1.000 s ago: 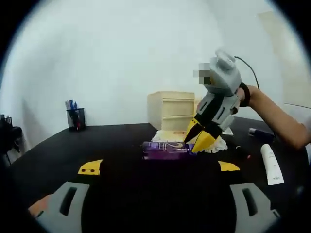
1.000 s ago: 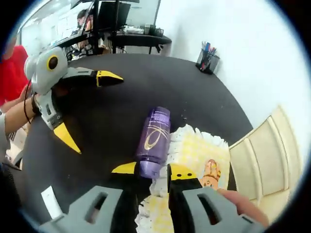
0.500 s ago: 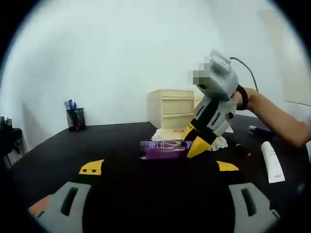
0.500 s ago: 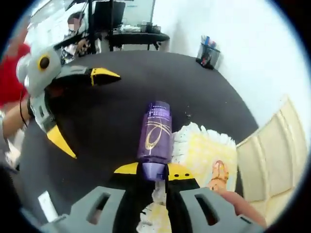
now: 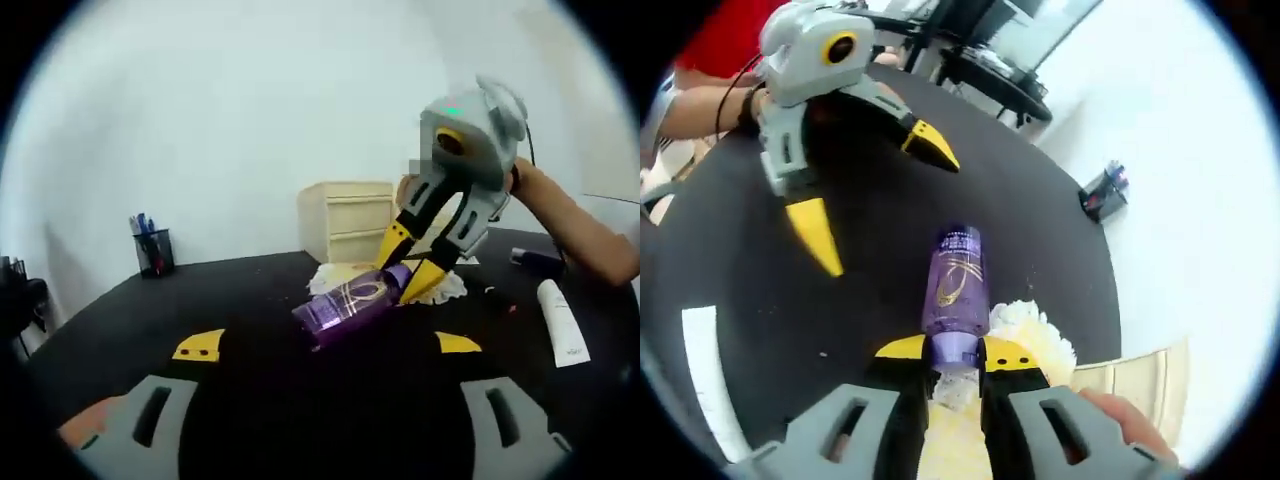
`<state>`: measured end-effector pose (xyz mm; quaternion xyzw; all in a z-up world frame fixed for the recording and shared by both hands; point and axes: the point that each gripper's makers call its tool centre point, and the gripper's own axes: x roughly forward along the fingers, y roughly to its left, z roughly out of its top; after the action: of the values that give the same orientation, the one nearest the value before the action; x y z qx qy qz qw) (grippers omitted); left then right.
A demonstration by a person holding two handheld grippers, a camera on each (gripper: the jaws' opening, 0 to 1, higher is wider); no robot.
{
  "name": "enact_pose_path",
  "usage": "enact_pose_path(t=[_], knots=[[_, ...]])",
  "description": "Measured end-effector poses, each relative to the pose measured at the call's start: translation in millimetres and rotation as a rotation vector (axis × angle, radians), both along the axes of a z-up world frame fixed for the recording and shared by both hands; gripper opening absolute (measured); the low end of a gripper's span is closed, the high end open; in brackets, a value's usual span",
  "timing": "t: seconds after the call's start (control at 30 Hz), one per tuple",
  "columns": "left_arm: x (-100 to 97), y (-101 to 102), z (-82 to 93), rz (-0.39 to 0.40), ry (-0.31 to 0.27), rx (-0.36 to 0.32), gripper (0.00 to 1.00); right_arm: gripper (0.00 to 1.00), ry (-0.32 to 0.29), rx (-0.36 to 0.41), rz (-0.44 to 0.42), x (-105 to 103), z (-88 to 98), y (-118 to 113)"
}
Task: Open the drawer, pick up the cosmetic bottles from the table one by one, place them into the drawer, release the gripper, close the drawer, and move the gripper away
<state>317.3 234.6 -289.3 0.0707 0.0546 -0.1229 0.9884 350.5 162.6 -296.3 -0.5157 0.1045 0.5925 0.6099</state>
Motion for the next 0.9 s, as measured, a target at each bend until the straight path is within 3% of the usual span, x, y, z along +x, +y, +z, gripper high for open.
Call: enact_pose_path(t=[0.07, 0.23, 0.43, 0.5, 0.6, 0.73, 0.9], knots=[[-4.0, -2, 1.1, 0.001, -0.003, -0.002, 0.55, 0.15, -0.008, -0.011, 0.011, 1, 5.9, -1], [-5.2, -14, 6.8, -0.064, -0.025, -0.001, 0.64, 0.15, -0.055, -0.082, 0.056, -15, 15.7, -11], [-4.5, -43, 1.2, -0.164, -0.013, 0.173, 0.71, 0.15, -0.090, -0.137, 0.110, -39, 25.9, -16], [-3.4, -59, -4.3, -0.221, 0.007, 0.250, 0.69, 0.15, -0.095, -0.144, 0.120, -45, 27.7, -18], [4.2, -66, -9.2, -0.216, 0.017, 0.344, 0.59, 0.15, -0.094, -0.149, 0.138, -48, 31.2, -17], [5.4, -73, -5.7, -0.230, 0.006, 0.324, 0.46, 0.15, -0.129, -0.151, 0.167, -46, 36.8, -14], [5.5, -72, 4.7, -0.254, -0.020, 0.291, 0.45, 0.15, -0.163, -0.175, 0.195, -55, 37.4, -18]])
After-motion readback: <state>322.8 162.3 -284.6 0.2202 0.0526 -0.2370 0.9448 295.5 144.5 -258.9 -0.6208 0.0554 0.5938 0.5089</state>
